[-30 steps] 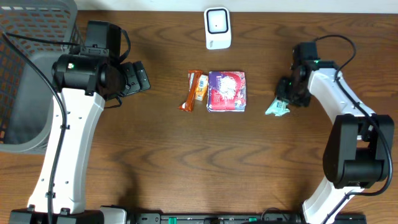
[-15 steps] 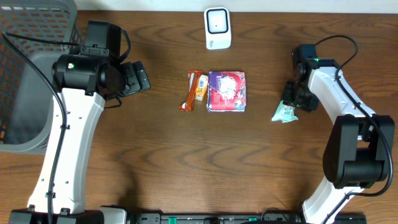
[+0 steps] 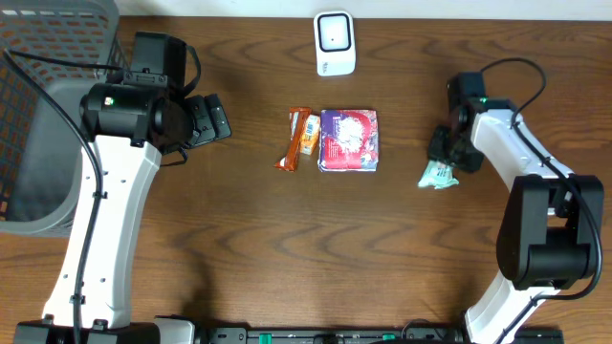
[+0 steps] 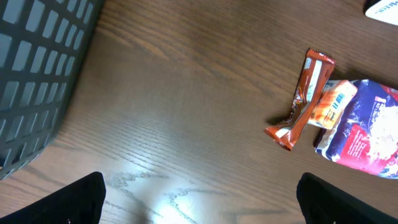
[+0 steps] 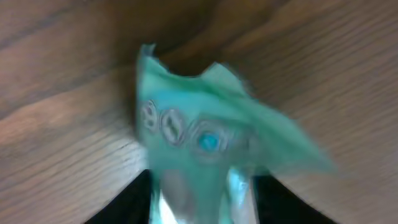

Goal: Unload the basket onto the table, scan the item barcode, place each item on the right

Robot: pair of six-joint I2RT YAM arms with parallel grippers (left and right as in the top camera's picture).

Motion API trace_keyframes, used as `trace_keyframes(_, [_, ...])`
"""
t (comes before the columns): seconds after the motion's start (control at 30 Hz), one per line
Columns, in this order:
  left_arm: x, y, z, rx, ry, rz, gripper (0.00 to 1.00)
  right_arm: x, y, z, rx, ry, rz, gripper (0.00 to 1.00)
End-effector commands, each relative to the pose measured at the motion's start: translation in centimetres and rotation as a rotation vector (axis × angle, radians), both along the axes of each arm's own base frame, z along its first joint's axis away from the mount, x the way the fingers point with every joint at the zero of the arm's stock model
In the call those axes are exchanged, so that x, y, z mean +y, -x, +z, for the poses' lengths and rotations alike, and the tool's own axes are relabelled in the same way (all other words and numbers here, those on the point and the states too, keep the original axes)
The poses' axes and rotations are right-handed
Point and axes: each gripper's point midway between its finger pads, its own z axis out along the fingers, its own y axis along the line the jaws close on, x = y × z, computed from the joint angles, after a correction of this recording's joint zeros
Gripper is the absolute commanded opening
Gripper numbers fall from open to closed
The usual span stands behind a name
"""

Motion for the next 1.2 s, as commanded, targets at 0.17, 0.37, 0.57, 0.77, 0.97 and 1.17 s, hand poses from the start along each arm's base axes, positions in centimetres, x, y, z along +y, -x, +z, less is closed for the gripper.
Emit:
trace_keyframes(0.17, [0.3, 0.2, 0.3, -0.007, -0.01, 0.002, 0.98, 2.2, -0.4, -1.0, -0.025, -0.114, 0.033, 0.04])
trace_keyframes(0.37, [0.3, 0.2, 0.3, -0.007, -0.01, 0.002, 0.98, 6.1, -6.6, 4.7, -0.22, -0.265, 0.126, 0.01])
trace_keyframes(0.57, [0.3, 0.2, 0.3, -0.007, -0.01, 0.002, 0.98, 11.5, -13.5, 12.1, -0.536, -0.402, 0.183, 0.02])
trace_keyframes(0.77, [0.3, 0.2, 0.3, -0.007, -0.01, 0.002, 0.98, 17.0, -17.0, 15.3, -0.737, -0.538, 0.149, 0.03])
trace_keyframes(0.97, [0.3, 0.2, 0.3, -0.007, -0.01, 0.002, 0.98, 22.6, -19.4, 15.0, -0.868, -0.647, 0.161, 0.06])
trace_keyframes(1.17, [0.3, 0.2, 0.3, -0.007, -0.01, 0.002, 0.98, 24.2, -21.7, 11.8, -0.882, -0.705, 0.075, 0.06])
